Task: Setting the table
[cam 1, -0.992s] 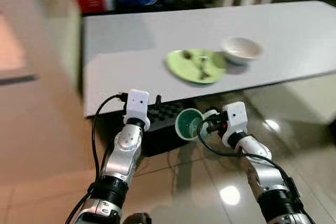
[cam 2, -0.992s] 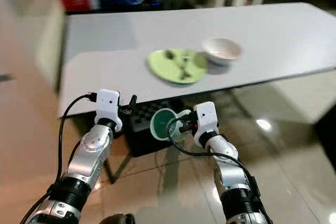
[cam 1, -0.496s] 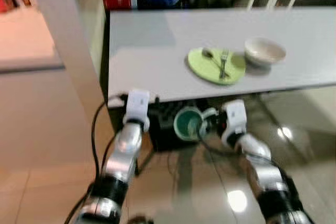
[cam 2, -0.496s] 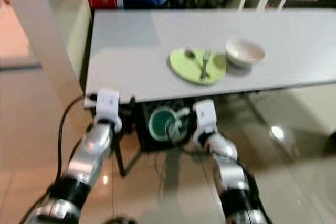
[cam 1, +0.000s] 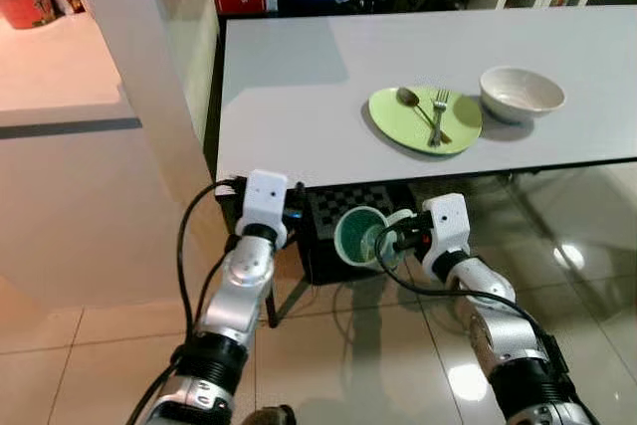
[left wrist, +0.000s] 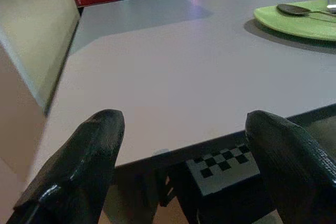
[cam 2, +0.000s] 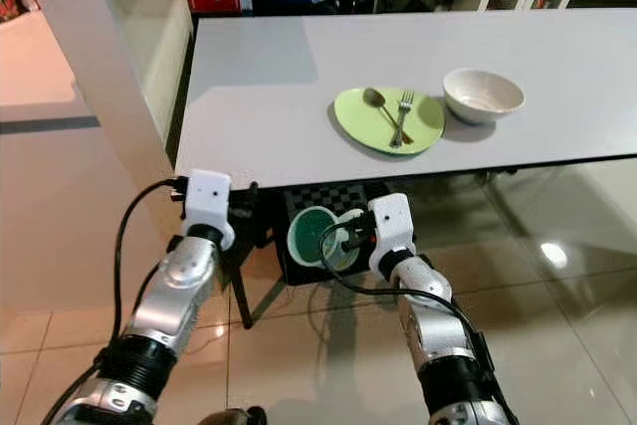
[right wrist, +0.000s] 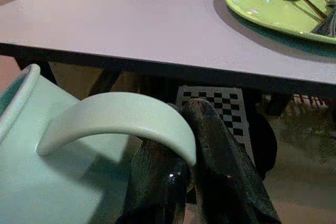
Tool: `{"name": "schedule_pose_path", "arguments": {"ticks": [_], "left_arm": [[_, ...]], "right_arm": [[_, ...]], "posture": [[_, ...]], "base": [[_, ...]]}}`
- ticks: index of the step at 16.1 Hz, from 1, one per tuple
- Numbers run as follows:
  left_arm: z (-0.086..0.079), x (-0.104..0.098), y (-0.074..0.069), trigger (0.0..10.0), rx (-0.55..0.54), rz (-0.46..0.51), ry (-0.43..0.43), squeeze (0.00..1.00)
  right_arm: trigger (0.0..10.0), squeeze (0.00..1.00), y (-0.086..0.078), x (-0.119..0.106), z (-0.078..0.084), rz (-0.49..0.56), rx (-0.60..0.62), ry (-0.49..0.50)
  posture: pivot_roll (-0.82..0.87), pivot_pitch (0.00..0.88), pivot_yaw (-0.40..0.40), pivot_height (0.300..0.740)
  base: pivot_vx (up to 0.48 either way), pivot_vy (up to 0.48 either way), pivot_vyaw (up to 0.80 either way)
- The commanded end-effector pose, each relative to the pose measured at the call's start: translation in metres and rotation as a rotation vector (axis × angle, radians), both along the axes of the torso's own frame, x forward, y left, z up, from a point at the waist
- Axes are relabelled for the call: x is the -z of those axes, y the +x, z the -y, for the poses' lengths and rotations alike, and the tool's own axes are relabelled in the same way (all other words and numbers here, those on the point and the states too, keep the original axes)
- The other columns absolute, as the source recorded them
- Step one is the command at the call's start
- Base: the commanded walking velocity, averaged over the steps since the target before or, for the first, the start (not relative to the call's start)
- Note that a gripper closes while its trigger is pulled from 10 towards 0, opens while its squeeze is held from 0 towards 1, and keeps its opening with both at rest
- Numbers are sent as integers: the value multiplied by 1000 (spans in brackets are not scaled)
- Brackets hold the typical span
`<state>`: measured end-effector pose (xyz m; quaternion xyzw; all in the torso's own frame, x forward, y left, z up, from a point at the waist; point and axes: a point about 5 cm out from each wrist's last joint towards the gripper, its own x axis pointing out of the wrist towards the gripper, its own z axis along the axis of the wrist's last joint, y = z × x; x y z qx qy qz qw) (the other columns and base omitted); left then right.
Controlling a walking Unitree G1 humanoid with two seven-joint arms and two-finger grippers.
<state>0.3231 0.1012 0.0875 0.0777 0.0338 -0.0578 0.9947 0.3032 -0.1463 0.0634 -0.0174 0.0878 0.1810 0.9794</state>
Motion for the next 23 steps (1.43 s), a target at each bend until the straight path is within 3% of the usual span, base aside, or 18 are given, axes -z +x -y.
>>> {"name": "schedule_pose_path", "arguments": {"ticks": [1,5,11,17,23], "left_arm": [[1,-5,2,10000,-5,21,8,0],[2,-11,4,10000,-12,45,-33,0],[3,-12,5,10000,-14,47,-27,0],[2,-12,6,10000,-25,42,-24,0],[2,-10,6,10000,-19,32,-12,0]], "right_arm": [[10000,0,0,1,0,1,0,-1],[10000,0,1,1,1,1,1,-2],[10000,0,1,3,3,-12,9,-13],[10000,0,1,4,3,-15,4,-15],[10000,0,0,6,1,-26,2,-9]], "posture": [[-31,0,5,740],[-33,0,7,740],[-34,0,15,740],[-31,0,13,740],[-33,0,16,740]], "base": [[0,0,0],[331,74,0],[370,307,0],[456,0,0],[0,0,0]]}}
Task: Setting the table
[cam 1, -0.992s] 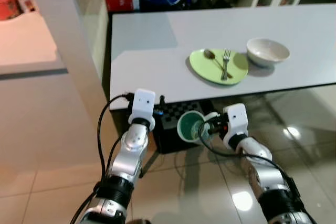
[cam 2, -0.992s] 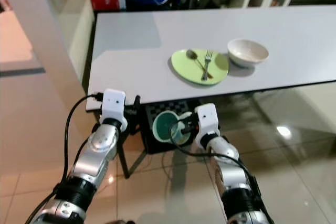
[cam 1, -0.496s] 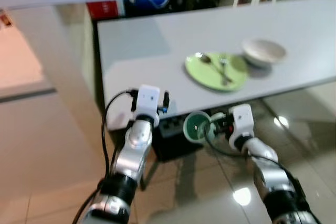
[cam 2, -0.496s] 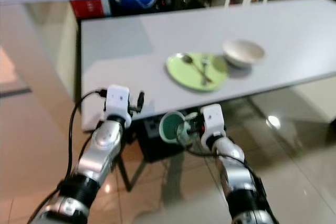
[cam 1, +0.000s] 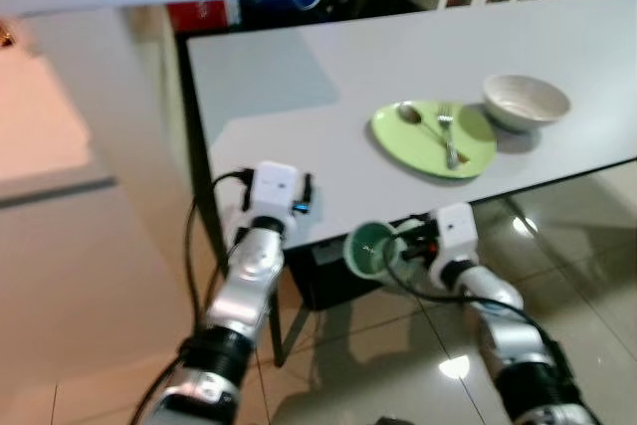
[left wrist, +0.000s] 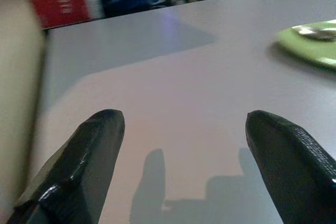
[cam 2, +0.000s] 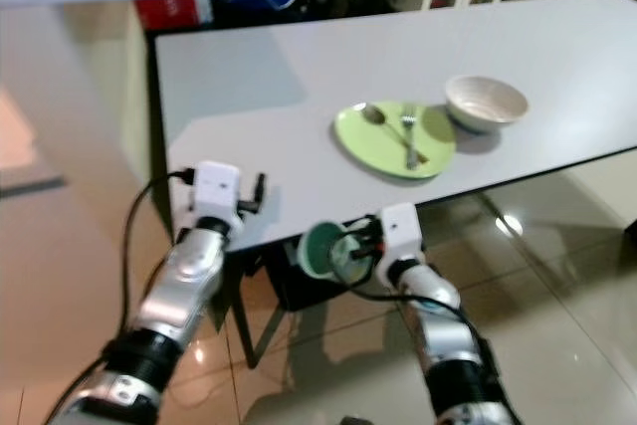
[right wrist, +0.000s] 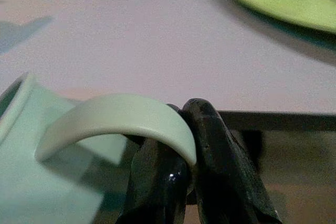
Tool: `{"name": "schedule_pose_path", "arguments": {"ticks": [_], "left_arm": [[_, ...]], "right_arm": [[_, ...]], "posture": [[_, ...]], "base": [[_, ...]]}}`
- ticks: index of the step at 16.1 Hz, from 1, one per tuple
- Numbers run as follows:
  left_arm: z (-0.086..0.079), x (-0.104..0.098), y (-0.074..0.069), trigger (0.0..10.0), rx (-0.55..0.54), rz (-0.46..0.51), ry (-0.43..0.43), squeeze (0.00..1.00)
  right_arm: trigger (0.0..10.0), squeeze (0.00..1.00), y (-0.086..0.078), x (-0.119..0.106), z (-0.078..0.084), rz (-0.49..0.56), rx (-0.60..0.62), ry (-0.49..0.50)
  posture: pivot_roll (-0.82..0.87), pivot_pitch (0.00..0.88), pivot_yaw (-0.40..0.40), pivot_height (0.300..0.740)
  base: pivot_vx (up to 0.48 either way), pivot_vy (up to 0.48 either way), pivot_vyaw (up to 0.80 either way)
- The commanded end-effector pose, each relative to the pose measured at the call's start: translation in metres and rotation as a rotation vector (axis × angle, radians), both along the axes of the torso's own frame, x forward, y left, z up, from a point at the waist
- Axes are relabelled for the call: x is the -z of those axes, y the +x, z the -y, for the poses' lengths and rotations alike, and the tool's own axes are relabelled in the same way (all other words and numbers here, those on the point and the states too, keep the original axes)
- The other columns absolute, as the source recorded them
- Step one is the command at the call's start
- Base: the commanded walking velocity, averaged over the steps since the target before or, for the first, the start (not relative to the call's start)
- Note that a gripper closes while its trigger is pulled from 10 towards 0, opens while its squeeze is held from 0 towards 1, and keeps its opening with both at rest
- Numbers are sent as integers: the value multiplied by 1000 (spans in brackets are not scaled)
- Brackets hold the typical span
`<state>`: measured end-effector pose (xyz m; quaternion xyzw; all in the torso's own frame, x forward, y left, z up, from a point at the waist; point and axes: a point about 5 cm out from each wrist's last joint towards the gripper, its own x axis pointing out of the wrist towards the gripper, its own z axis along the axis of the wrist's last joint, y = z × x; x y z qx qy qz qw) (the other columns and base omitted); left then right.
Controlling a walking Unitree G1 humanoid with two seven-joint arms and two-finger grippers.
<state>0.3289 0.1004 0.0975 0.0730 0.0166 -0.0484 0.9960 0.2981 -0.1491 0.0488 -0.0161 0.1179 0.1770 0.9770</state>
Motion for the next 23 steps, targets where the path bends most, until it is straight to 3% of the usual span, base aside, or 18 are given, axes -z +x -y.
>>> {"name": "schedule_pose_path", "arguments": {"ticks": [1,7,11,16,18,20,23], "left_arm": [[1,0,0,10000,1,-1,8,0],[2,0,0,10000,6,5,18,0],[4,0,-1,10000,19,5,37,0],[6,1,-2,10000,37,7,61,0],[5,2,-3,10000,39,2,58,0],[5,5,-3,10000,47,-22,48,0],[5,8,-3,10000,51,-46,37,0]], "right_arm": [[10000,0,5,-9,-1,34,-7,-1],[10000,0,4,-9,-2,36,-8,-1],[10000,0,12,-38,1,249,57,-15],[10000,0,29,-64,14,367,204,9],[10000,0,30,-79,6,391,134,75],[10000,0,24,-81,-5,319,-52,49],[10000,0,-2,-80,1,225,-289,36]], "posture": [[-34,0,17,740],[-37,0,20,740],[-38,0,23,740],[-30,0,26,740],[-29,0,25,740],[-30,0,25,740],[-42,0,31,740]], "base": [[0,0,0],[0,0,0],[0,0,0],[0,0,0],[0,0,0],[0,0,0],[0,0,0]]}}
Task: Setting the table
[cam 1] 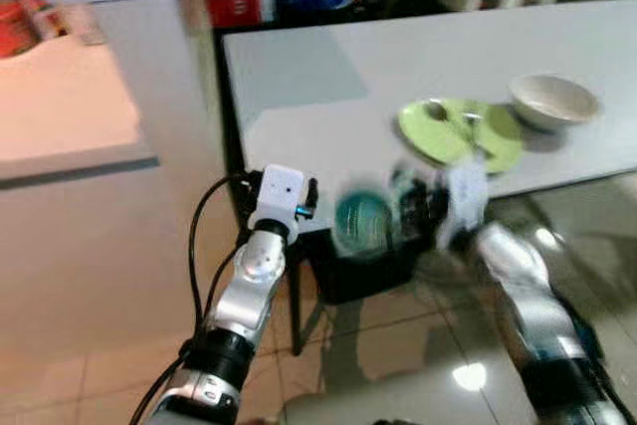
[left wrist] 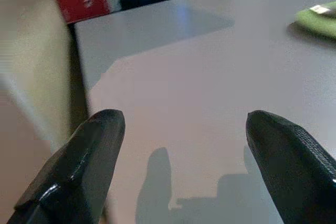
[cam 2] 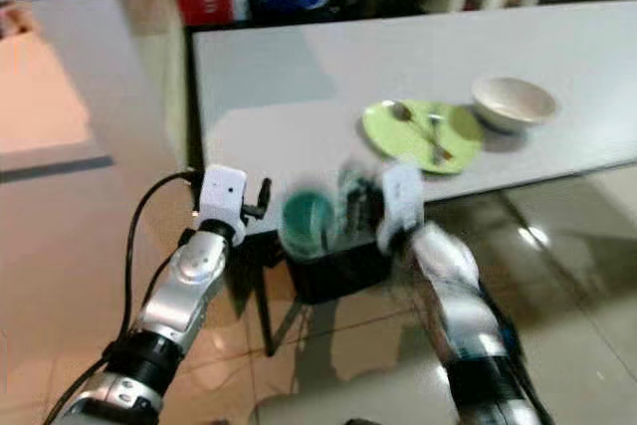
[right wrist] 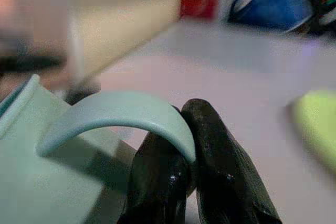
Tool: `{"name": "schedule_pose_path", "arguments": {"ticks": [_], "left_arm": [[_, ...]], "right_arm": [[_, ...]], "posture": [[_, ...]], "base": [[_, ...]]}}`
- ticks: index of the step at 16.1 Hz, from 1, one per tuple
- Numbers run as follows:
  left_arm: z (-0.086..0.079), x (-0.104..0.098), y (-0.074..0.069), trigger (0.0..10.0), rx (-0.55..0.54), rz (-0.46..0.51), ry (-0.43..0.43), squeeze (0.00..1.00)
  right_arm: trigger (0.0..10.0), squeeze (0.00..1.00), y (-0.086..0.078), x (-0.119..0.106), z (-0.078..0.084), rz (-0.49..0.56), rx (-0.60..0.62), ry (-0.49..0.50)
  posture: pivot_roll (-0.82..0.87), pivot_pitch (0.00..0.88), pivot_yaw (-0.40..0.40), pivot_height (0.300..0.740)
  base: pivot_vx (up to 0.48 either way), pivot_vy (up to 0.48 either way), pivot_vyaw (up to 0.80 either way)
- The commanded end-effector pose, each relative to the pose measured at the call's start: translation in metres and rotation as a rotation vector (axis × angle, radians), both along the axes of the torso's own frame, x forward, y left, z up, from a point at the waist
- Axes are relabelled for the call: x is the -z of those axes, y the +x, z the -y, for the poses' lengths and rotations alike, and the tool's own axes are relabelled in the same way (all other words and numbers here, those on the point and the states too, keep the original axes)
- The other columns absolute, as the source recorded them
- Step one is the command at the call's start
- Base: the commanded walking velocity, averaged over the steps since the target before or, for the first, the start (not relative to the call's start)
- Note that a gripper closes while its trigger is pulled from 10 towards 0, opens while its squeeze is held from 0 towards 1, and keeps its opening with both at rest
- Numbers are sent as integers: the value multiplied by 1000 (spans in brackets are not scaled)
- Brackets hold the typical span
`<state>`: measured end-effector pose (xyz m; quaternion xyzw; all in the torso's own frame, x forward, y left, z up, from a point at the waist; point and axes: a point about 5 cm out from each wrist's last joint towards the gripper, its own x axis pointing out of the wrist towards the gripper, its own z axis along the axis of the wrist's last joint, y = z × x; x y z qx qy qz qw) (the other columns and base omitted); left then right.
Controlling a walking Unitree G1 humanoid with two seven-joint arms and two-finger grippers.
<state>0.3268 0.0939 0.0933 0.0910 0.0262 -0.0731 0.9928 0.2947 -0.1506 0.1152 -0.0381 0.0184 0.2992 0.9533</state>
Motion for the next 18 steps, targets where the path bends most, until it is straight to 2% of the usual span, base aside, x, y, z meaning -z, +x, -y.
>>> {"name": "schedule_pose_path", "arguments": {"ticks": [1,4,5,6,7,10,15,18], "left_arm": [[-1,4,1,10000,5,-29,-2,0],[4,-2,6,10000,12,-15,-13,0],[3,-6,9,10000,4,-3,-23,0],[3,-7,9,10000,2,0,-26,0],[6,-10,9,10000,18,33,79,0],[10,-9,6,10000,38,26,5,0],[13,-10,8,10000,26,38,43,0],[15,-11,9,10000,32,36,24,0]], "right_arm": [[10000,0,5,-16,5,41,6,31],[10000,0,26,-12,13,58,233,64],[10000,0,28,-7,11,40,282,83],[10000,0,28,-6,10,36,284,82],[10000,0,26,-1,6,15,283,92],[10000,0,27,6,3,3,310,97],[10000,0,28,9,5,-2,352,105],[10000,0,30,11,6,-4,362,98]], "posture": [[-49,0,33,740],[-44,0,34,740],[-37,0,32,740],[-36,0,33,740],[-31,0,29,740],[-34,0,26,740],[-40,0,23,740],[-42,0,22,740]], "base": [[0,0,0],[0,0,0],[0,0,0],[0,0,0],[0,0,0],[0,0,0],[0,0,0],[0,0,0]]}}
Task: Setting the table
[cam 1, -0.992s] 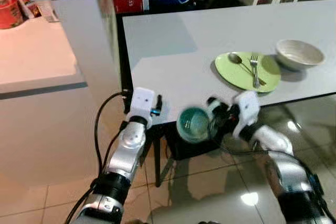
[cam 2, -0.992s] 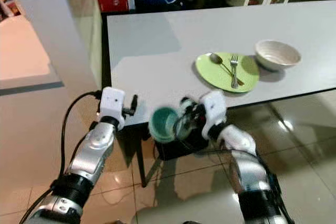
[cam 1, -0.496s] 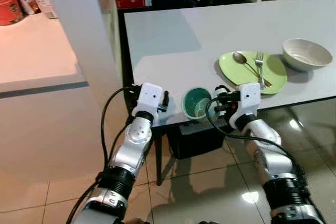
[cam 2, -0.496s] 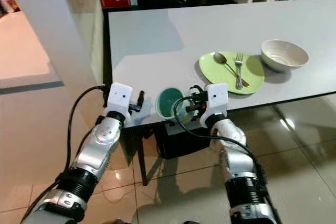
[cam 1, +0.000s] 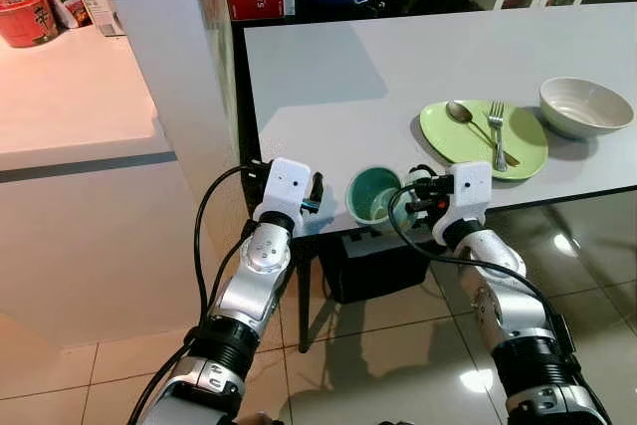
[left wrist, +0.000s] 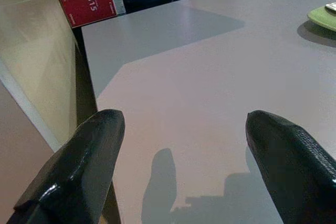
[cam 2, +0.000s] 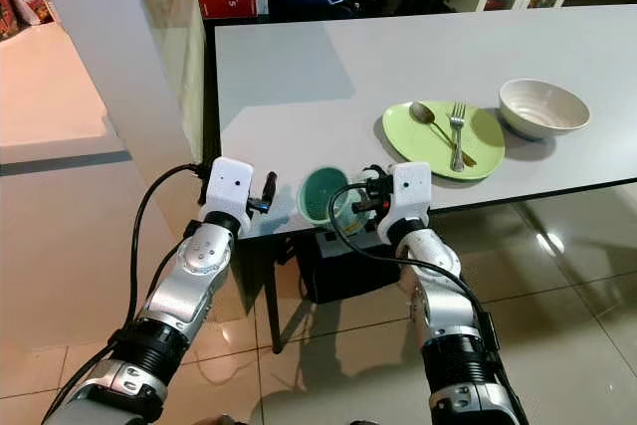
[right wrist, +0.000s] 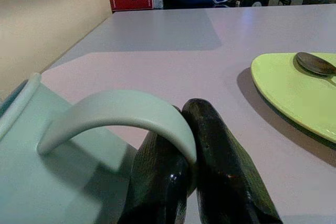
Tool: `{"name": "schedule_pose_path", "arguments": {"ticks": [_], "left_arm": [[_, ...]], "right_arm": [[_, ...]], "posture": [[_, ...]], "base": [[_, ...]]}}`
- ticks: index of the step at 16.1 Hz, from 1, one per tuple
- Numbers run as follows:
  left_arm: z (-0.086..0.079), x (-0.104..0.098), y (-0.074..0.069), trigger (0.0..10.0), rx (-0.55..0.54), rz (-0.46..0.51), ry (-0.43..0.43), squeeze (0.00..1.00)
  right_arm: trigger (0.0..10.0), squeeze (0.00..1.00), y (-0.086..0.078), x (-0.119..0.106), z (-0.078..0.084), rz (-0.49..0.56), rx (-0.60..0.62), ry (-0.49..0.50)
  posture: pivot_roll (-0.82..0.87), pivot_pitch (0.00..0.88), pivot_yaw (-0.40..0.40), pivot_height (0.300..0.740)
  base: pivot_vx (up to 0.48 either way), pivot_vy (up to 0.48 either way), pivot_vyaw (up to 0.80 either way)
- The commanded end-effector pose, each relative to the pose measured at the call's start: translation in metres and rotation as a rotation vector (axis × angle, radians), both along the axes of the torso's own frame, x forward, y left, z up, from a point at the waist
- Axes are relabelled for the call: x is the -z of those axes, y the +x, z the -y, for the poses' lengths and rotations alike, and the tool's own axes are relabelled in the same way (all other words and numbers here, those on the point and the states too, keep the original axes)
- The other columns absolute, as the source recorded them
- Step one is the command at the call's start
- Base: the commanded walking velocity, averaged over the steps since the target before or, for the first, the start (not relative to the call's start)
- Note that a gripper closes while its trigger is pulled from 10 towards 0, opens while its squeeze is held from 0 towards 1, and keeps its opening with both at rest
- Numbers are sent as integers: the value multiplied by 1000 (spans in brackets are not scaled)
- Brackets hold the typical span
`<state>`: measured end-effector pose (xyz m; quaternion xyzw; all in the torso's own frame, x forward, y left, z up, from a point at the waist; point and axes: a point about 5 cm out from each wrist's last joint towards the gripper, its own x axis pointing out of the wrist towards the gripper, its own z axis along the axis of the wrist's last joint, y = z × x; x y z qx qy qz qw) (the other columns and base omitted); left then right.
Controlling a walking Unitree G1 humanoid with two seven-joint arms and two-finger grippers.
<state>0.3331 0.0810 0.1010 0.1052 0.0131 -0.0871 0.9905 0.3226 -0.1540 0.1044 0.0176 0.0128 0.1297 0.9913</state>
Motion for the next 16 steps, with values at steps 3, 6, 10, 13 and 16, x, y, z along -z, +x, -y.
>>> {"name": "schedule_pose_path", "arguments": {"ticks": [3,6,10,13,16], "left_arm": [[2,-2,2,10000,-7,1,16,0],[2,-2,0,10000,-3,1,-26,0],[-2,2,-1,10000,-13,-19,-45,0],[-2,1,-2,10000,-11,-14,-51,0],[-3,1,-1,10000,-13,-11,-39,0]], "right_arm": [[10000,0,1,1,3,1,11,-16],[10000,0,1,3,3,-3,10,-20],[10000,0,-1,6,2,-14,6,-24],[10000,0,0,7,1,-17,2,-26],[10000,0,0,7,-1,-20,-6,-32]], "posture": [[-41,0,18,740],[-38,0,14,740],[-29,0,11,740],[-29,0,10,740],[-21,0,3,740]], "base": [[0,0,0],[0,0,0],[0,0,0],[0,0,0],[0,0,0]]}}
